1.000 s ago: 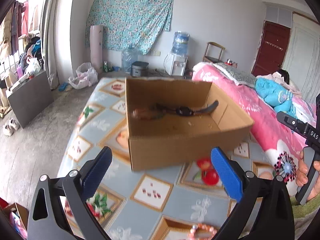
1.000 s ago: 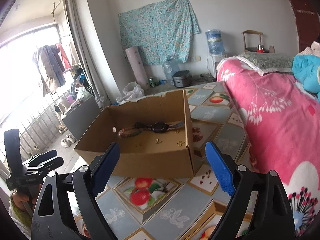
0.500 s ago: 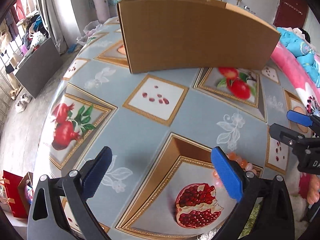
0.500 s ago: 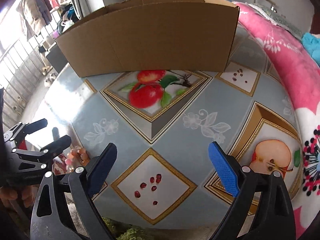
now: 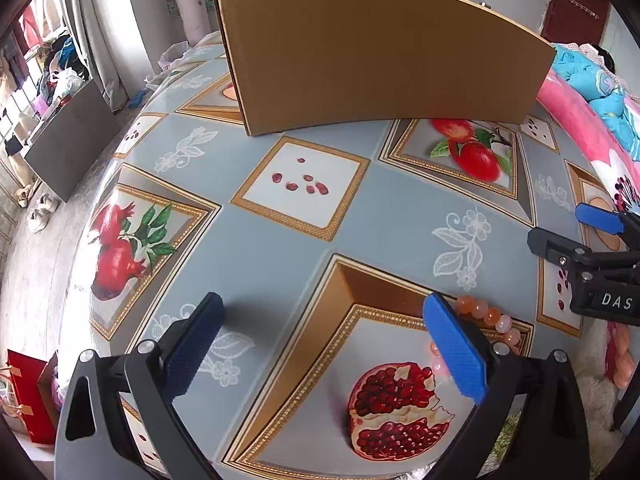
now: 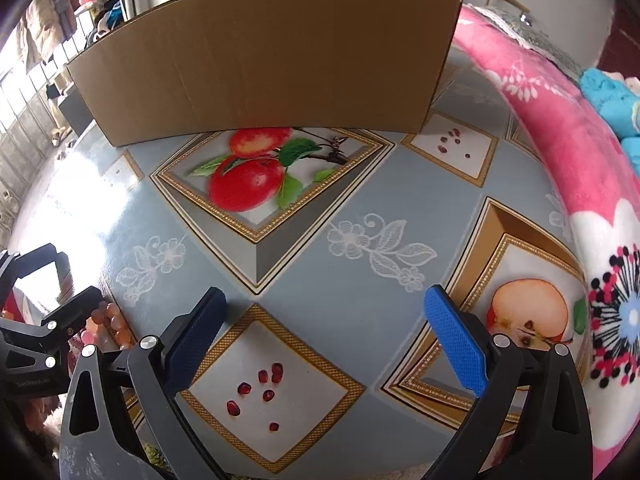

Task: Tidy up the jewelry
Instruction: 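Move the open right tool back to the pink-orange bead bracelet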

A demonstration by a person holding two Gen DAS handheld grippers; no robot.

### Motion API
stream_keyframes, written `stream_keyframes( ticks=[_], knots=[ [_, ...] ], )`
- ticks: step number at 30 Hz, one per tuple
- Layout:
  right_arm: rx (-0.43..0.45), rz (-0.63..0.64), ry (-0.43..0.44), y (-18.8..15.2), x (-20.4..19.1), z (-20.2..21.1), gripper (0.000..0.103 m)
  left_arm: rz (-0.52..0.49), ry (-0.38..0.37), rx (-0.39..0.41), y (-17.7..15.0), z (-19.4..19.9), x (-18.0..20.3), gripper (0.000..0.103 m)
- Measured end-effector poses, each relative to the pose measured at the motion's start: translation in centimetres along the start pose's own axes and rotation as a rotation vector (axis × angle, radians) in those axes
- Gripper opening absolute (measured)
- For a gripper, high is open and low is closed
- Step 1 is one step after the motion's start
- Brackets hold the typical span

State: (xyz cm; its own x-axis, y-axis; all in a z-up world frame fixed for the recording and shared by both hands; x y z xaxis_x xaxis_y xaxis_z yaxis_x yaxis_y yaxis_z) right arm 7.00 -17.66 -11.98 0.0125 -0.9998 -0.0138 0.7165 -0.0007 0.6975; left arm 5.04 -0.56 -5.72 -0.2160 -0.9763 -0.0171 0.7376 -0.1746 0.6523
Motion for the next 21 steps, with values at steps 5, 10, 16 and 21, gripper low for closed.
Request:
stream_keyframes(
  ticks=[5, 10, 16, 21],
  knots=[
    [0.055, 0.021, 0.047, -0.4, 0.6, 0.5, 0.095, 0.001, 0.001, 0.002, 0.0, 0.0, 0.0, 0.099],
    [0.094, -0.034, 0.219, -0.1, 1.0, 2.3, 0.095, 0.002, 0.001, 0.012, -0.2, 0.1, -0.1, 0.099],
    [0.052, 0.103, 0.373, -0.5, -2.4, 4.1, 0.095, 0.002, 0.001, 0.012, -0.3, 0.2, 0.0, 0.099],
    [-0.009, 0.173, 0.388, -1.3, -4.6, 3.6, 0.08, 0.001, 0.001, 0.003, -0.1, 0.1, -0.1, 0.099]
  ],
)
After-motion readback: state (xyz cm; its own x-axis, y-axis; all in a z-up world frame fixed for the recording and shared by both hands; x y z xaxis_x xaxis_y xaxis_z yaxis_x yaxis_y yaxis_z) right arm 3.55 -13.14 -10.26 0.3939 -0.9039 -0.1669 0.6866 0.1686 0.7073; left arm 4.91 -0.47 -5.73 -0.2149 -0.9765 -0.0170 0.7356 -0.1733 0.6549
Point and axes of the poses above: each gripper's, at about its wrist camera, not at the fingertips, and z roughly against the way its jaws point, x to its right, y to its top, the point moved 3 cm from there along -z, roughly the way its jaws point, and after that the axes turned 11 degrees about x, right-handed, at the moved point
